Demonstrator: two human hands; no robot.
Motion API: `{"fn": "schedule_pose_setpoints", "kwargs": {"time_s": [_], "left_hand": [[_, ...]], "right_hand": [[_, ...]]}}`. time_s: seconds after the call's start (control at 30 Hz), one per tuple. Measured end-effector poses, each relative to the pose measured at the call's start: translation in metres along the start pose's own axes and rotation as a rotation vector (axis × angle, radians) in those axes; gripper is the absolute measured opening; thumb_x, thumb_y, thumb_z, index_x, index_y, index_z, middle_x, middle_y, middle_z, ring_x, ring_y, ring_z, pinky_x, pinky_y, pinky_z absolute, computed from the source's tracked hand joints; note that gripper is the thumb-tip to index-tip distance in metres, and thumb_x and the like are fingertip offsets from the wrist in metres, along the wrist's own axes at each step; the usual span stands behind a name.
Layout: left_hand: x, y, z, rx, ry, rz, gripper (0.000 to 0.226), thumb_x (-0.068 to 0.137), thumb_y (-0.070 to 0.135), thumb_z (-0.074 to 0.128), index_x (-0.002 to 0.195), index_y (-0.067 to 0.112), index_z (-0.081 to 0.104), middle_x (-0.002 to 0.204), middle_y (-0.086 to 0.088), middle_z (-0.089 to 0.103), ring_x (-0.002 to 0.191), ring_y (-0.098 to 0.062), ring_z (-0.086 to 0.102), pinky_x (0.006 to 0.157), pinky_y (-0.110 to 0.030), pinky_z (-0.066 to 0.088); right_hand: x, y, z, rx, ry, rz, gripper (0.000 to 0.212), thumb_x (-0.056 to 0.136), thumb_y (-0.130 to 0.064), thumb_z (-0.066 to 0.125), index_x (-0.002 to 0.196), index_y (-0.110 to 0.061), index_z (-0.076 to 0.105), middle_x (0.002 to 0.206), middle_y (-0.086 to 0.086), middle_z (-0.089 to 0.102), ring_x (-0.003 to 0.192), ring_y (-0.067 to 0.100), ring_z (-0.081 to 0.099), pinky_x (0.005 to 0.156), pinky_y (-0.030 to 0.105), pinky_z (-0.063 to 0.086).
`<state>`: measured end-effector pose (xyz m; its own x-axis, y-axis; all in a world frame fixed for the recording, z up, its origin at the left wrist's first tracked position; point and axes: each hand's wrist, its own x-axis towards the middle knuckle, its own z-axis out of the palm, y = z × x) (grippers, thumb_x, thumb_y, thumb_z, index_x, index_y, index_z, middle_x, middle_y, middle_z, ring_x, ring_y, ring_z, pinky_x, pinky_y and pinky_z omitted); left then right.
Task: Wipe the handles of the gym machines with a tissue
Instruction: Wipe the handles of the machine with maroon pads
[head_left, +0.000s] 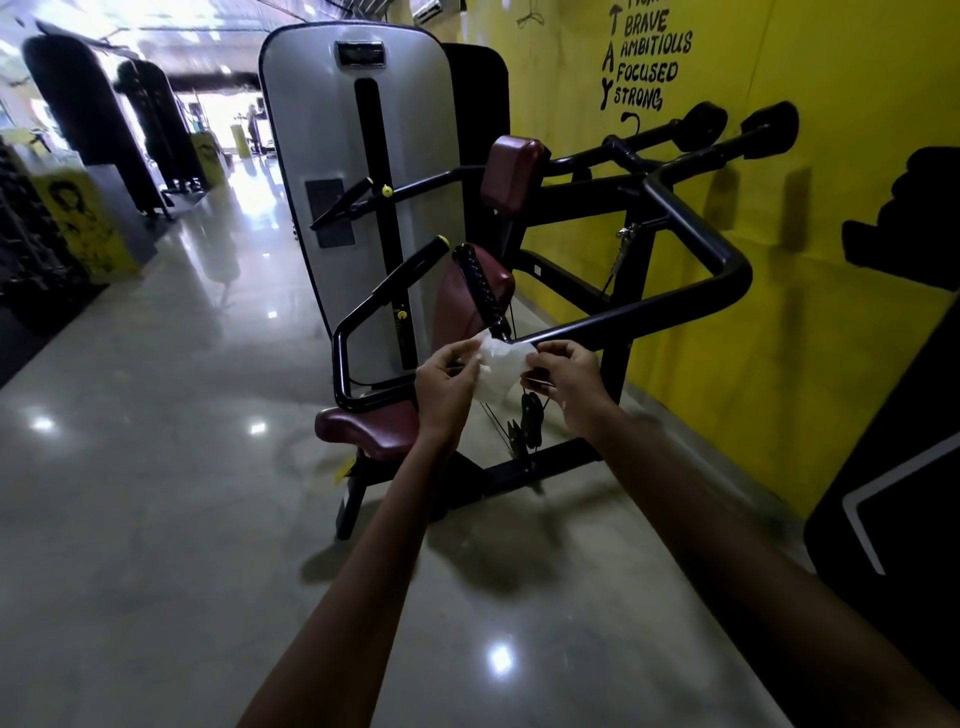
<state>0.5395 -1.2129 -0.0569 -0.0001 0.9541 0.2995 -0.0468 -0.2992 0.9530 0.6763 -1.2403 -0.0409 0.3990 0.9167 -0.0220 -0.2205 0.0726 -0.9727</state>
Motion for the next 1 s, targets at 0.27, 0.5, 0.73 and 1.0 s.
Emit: {"fn": "schedule_pose_setpoints", "kwargs": {"time_s": [0.27,0.5,0.73,1.0], "left_hand": [[0.001,-0.003,-0.001,0.109,-0.201,0.025,0.061,0.074,-0.01,0.067,0.129,0.007,0.05,0.124,-0.003,0.047,0.106,-0.03,0.058,0.081,-0.044,0.057],[0.0,-0.002,-0.003,0.135,-0.326,0.021,0.068,0.075,-0.013,0.065,0.136,0.01,0.044,0.127,0.0,0.042,0.109,-0.03,0.057,0.085,-0.045,0.055],[0.002,0.005,-0.013,-0.064,-0.238,-0.134,0.052,0.081,-0.015,0.054,0.129,0.004,0.051,0.125,-0.013,0.051,0.096,-0.027,0.062,0.064,-0.026,0.058],[0.003,0.005,-0.017,-0.173,-0.23,-0.257,0.05,0.082,-0.018,0.047,0.127,0.001,0.051,0.095,-0.008,0.061,0.071,-0.018,0.055,0.06,-0.026,0.048]], "right_hand": [[0.0,-0.001,-0.001,-0.05,-0.069,-0.047,0.021,0.09,0.006,0.048,0.08,-0.006,0.062,0.083,0.007,0.062,0.072,0.016,0.061,0.051,0.016,0.051],[0.007,0.009,-0.005,-0.142,-0.092,-0.098,0.037,0.079,-0.005,0.07,0.114,0.001,0.059,0.106,0.012,0.063,0.093,0.024,0.064,0.072,0.026,0.055],[0.008,0.01,-0.021,-0.334,-0.327,-0.146,0.077,0.067,0.011,0.074,0.135,-0.011,0.046,0.135,0.012,0.049,0.112,0.023,0.057,0.091,0.036,0.052],[0.007,0.008,-0.026,-0.112,-0.442,-0.023,0.084,0.068,0.019,0.064,0.142,-0.011,0.036,0.134,0.014,0.051,0.085,0.022,0.067,0.079,0.034,0.055]]}}
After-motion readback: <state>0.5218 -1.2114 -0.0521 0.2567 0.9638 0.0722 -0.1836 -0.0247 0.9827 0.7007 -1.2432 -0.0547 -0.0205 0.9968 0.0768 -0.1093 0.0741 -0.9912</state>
